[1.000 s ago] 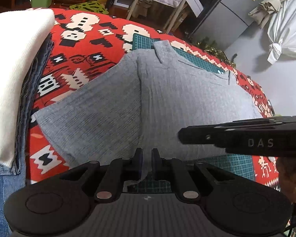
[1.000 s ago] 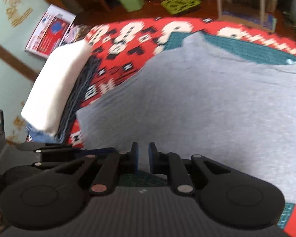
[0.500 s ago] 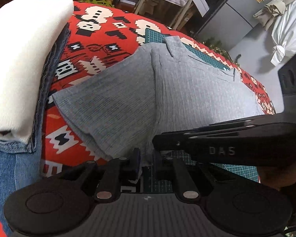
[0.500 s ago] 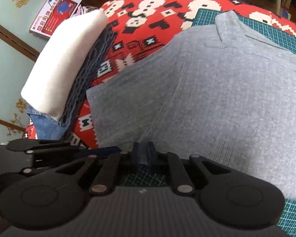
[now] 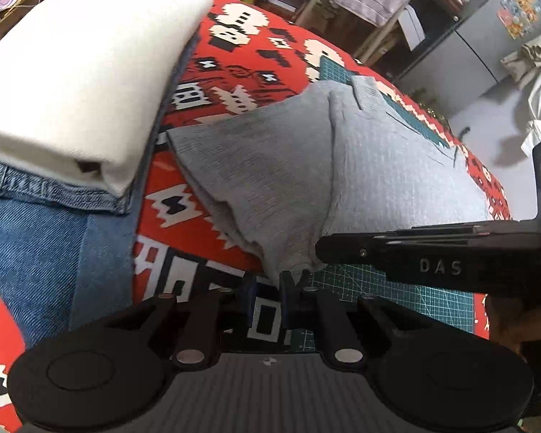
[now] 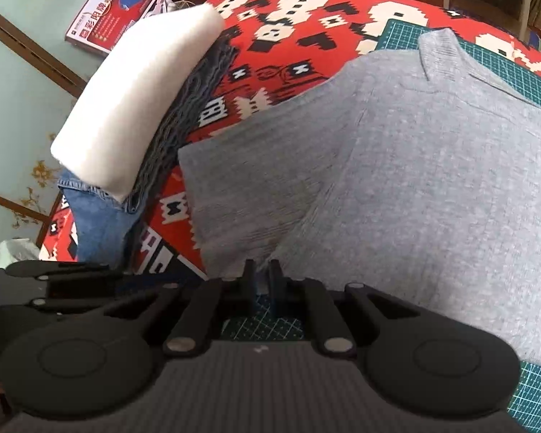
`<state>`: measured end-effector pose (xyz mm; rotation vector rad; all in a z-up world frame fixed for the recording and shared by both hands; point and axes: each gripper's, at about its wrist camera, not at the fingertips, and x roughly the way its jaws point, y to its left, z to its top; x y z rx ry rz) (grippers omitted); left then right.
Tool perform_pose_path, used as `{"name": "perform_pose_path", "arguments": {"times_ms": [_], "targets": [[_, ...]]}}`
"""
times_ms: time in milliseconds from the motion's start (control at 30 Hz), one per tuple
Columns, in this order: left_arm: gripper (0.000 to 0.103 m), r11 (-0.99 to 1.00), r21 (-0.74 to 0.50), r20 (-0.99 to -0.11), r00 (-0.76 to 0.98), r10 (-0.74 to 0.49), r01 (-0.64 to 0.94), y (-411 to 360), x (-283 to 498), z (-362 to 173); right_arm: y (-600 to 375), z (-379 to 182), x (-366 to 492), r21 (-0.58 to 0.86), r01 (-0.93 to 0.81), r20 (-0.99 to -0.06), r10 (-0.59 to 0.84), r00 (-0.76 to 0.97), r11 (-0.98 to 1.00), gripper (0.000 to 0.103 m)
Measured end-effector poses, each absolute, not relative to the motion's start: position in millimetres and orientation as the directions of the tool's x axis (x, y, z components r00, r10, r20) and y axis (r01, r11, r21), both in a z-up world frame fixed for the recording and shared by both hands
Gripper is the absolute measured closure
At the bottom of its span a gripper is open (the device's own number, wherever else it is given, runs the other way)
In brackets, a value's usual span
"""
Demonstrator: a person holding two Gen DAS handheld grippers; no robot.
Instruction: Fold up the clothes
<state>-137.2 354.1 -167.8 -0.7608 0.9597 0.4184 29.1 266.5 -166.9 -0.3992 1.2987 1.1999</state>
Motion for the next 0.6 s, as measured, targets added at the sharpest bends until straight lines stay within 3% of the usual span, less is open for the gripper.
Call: {"name": "perform_pose_path", "arguments": {"times_ms": [400,467,600], "targets": [[0.087,0.605,-0.446,-0.835,0.550,-0.015,-0.660,363.9,-129.1,-175.6,263.4,-168.8,26.4,0.377,-0.828,-0.878,0.446,-0.176,0.415,0.096],[0.101,0.600,-0.431,-0.843,0.538,0.000,-0.674,363.5,-130.2,-175.9,263.7,-168.9,26.3,0.378,-0.827,-0.877,0.447,-0.176,0.416,0.096],[0.101,0.597,-0.409,-0.852,0.523,0.021,-0.691,361.6,-137.6,-173.8,265.5,-168.2,25.2,0.385,-0.824,-0.874,0.451,-0.181,0.416,0.096]]}}
